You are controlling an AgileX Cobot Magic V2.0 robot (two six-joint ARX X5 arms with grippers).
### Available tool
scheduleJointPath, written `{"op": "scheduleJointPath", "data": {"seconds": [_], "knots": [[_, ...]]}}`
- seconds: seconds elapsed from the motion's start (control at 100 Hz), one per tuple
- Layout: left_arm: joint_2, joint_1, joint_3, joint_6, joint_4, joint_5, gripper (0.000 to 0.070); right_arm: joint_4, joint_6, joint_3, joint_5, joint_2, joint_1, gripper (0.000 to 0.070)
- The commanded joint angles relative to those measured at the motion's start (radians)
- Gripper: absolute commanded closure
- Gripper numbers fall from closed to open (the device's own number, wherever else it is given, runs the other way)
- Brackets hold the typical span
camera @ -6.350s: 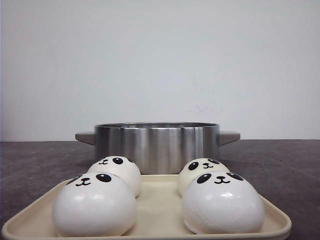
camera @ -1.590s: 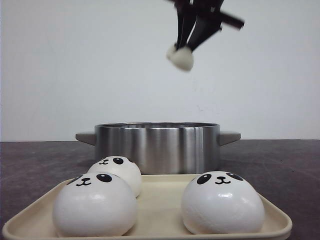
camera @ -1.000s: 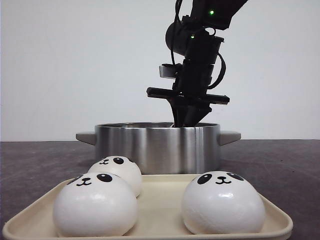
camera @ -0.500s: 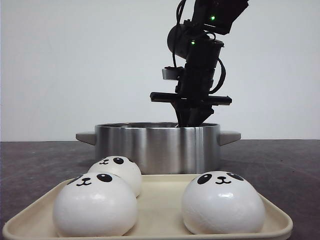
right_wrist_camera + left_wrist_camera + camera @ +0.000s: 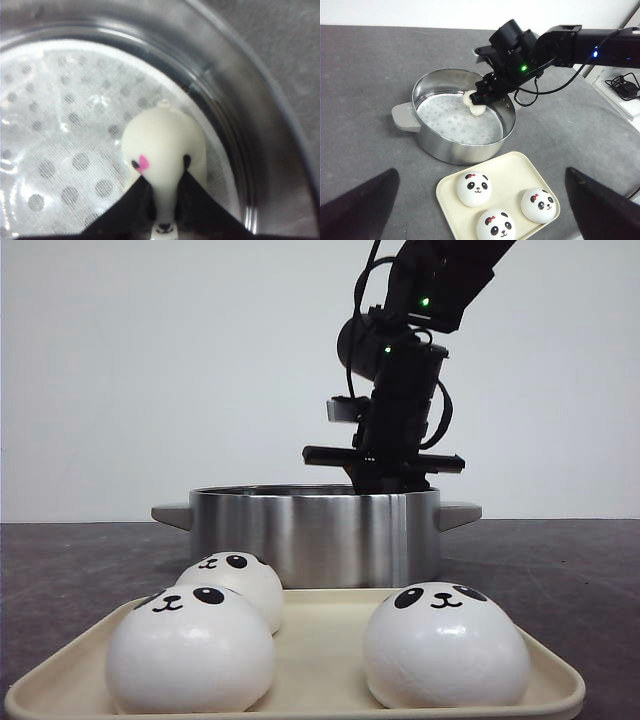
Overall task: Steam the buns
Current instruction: 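Lift the bun with the right gripper and lower it into the steamer, then open the right gripper, release the bun, and raise it away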
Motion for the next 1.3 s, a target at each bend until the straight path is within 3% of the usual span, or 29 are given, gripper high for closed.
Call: {"op": "scheduleJointPath", "data": {"seconds": [0.0,0.06,0.2,0.3,0.61,0.95,1.05,1.17,1.29], "knots": [[0.005,-0.004,0.012,-0.001,0.008,-0.002,0.0028,0.006,0.018,0.018,0.0,0.029,0.008,0.0693],[0.005,-0.004,0.012,-0.001,0.008,-0.002,0.0028,0.01,0.019,0.018,0.0,0.03,0.008,0.0637],[0.005,-0.004,0.012,-0.001,0.007,-0.002,0.0028,0.016,0.021,0.018,-0.002,0.03,0.008,0.034],[0.005,-0.004,0.012,-0.001,0.008,-0.002,0.0028,0.023,0.025,0.018,-0.019,0.03,0.008,0.0287],[0.005,-0.004,0.012,0.0,0.006,-0.002,0.0028,0.05,0.027,0.066,-0.035,0.029,0.022,0.0285],[0.005,-0.004,0.012,0.0,0.016,-0.018,0.0028,-0.033,0.017,0.335,-0.052,0.028,0.056,0.0287],[0.008,-0.004,0.012,-0.011,0.03,-0.018,0.0028,-0.111,-0.005,0.412,0.028,-0.004,0.062,0.0287],[0.029,-0.004,0.003,-0.024,0.063,-0.017,0.0028,-0.113,-0.005,0.416,0.135,-0.095,0.071,0.0292],[0.067,-0.004,-0.016,-0.11,0.062,-0.013,0.0028,-0.121,-0.05,0.416,0.138,-0.215,0.071,0.0411]]}}
